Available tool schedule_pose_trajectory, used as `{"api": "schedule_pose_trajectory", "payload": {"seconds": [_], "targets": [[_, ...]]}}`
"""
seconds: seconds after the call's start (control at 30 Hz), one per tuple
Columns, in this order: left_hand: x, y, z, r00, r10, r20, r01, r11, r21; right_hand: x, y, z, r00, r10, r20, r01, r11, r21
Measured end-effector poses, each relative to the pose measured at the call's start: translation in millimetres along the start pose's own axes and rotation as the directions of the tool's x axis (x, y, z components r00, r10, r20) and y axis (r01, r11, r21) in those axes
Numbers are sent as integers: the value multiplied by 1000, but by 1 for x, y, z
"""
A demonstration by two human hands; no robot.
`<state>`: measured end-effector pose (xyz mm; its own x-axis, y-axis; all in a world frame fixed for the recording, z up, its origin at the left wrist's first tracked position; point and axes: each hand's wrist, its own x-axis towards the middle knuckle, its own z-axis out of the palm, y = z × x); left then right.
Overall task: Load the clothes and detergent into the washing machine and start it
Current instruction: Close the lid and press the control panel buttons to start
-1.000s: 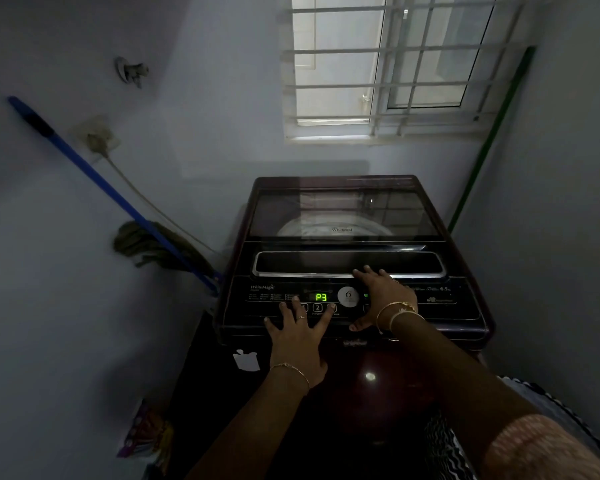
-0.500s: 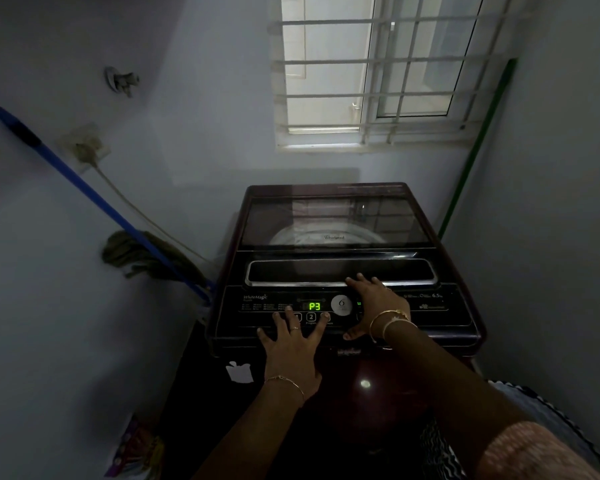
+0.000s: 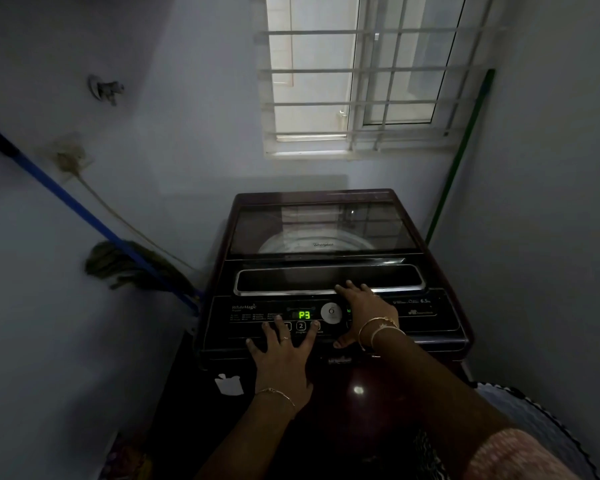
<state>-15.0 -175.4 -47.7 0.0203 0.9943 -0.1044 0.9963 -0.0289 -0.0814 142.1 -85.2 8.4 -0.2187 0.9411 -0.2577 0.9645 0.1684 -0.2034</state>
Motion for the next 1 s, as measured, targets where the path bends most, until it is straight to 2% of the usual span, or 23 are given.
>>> {"api": "schedule_pose_trajectory", "payload": {"seconds": [1.0], "targets": [[1, 0, 0, 1000, -2, 8, 2, 1000, 0, 0, -1, 1, 1000, 5, -4, -5, 1000, 20]]}}
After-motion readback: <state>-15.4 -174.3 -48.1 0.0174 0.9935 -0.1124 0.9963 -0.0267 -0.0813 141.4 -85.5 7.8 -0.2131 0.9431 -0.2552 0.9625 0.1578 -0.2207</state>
